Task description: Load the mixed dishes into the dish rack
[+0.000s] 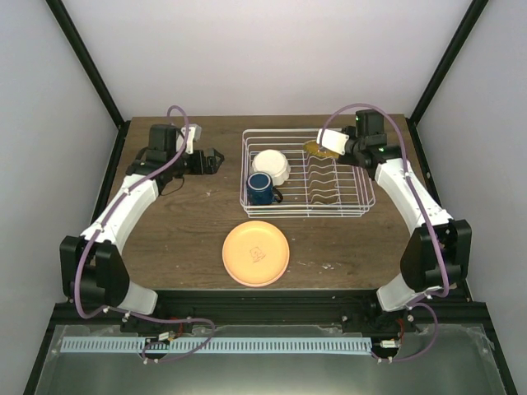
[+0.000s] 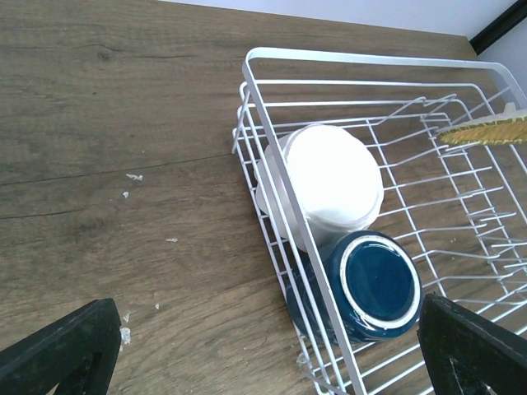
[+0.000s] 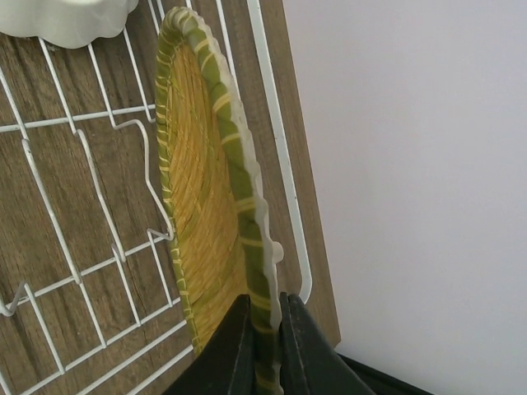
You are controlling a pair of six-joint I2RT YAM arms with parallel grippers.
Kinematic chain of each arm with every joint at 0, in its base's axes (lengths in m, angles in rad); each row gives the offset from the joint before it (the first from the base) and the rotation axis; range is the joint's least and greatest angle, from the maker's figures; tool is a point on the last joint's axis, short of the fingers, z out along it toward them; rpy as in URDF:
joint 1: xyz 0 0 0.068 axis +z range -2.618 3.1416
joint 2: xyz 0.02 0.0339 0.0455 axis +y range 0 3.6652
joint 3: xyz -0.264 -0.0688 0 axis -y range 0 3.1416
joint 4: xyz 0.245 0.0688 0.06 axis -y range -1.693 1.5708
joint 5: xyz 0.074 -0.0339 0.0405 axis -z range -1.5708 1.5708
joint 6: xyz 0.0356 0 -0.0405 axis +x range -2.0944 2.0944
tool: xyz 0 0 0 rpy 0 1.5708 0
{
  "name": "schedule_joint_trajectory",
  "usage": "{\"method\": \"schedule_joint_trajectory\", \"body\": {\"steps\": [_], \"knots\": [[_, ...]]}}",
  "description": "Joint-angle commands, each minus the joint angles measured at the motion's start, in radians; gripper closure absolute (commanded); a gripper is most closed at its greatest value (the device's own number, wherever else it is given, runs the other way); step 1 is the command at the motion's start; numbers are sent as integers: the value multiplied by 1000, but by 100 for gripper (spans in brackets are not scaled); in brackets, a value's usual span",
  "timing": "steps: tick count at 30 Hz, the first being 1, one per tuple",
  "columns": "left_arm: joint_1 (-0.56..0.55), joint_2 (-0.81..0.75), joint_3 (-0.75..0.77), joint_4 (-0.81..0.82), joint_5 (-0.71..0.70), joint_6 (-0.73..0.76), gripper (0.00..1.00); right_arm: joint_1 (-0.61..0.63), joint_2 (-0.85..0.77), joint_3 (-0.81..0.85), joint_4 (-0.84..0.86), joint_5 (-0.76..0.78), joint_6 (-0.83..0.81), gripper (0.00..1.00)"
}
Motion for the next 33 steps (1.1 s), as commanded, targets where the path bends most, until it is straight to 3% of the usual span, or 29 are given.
{"method": "schedule_joint_trajectory", "body": {"steps": [1, 18, 20, 26, 29, 33], "knots": [[7, 13, 8, 23, -2, -5, 0, 12, 16, 2, 63, -34, -6, 99], [12, 26, -3, 9, 12, -10, 0, 52, 91, -60, 155, 14, -14, 96], [13, 25, -15, 7, 19, -11, 0, 51, 85, -72, 163, 22, -12, 87], [12, 22, -28, 0, 24, -9, 0, 56, 54, -80, 164, 46, 22, 47], [13, 20, -28, -6, 29, -5, 0, 58, 33, -90, 160, 81, 33, 38], [13, 13, -31, -24, 46, 3, 0, 72, -25, -81, 116, 72, 101, 35]]}}
